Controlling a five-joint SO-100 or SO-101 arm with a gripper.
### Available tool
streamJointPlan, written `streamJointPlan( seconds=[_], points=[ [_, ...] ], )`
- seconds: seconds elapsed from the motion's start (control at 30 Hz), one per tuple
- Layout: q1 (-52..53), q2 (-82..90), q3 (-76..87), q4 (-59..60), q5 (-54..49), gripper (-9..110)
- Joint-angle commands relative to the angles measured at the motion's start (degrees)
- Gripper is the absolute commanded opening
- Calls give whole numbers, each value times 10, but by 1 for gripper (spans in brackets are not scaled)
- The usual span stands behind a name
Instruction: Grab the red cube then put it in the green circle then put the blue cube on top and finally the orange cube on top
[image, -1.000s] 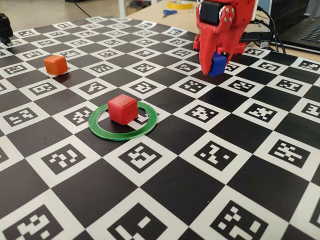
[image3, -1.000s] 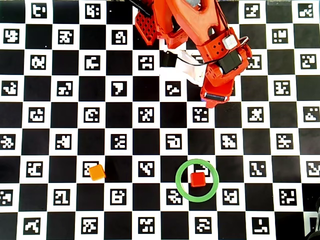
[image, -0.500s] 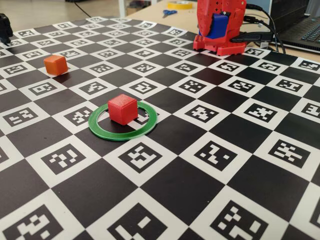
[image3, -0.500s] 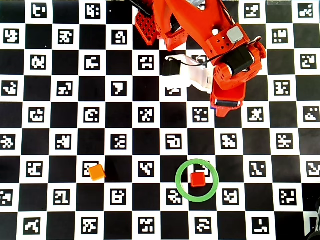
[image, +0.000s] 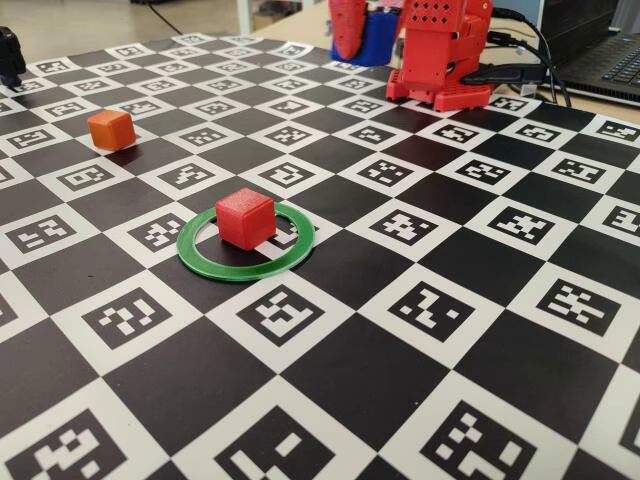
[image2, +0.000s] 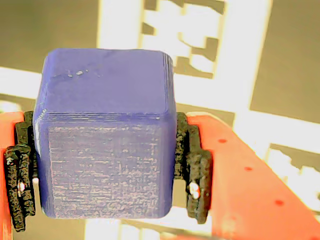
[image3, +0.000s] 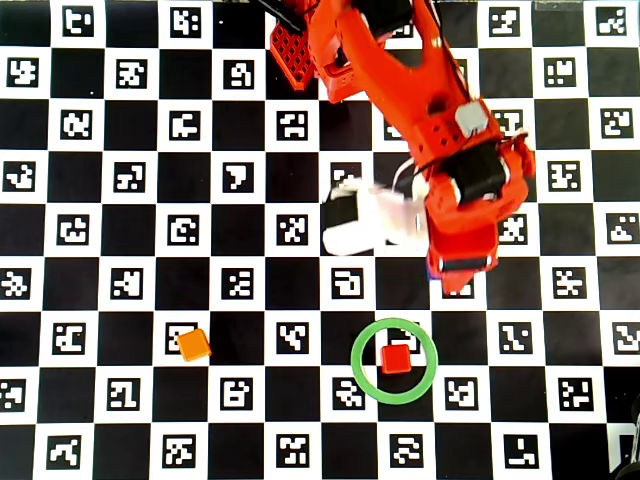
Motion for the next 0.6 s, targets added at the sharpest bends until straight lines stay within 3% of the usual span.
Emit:
streamJointPlan(
  seconds=[0.0,0.57],
  points=[
    [25,-10,-100,10,-22,2],
    [74,-185,-269,-4,-53,2]
  ],
)
